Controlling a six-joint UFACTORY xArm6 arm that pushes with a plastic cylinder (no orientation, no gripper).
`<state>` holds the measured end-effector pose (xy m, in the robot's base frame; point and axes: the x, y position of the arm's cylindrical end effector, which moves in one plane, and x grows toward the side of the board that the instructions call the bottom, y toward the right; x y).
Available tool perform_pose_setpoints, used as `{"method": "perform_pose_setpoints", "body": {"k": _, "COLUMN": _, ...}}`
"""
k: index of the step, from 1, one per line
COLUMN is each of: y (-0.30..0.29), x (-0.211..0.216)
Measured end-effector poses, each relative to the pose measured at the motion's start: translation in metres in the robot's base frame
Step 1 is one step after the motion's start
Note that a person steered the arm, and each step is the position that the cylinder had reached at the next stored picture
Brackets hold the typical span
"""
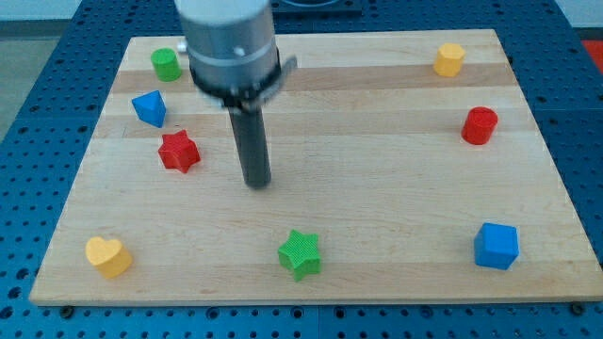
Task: Slide the yellow heart to the bottom left corner
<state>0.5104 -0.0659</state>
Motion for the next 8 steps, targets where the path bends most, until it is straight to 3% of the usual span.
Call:
{"method": "perform_pose_setpoints", "body": {"k": 1, "y": -0.013, "x": 0.061}}
{"method": "perform_pose_setpoints", "body": {"k": 4, "y": -0.18, "x": 0.055}}
{"method": "perform_pose_setpoints", "body": {"k": 6, "y": -0.19, "x": 0.055}}
{"method": "perform_pose_setpoints", "body": {"k": 8, "y": -0.239, "x": 0.056}}
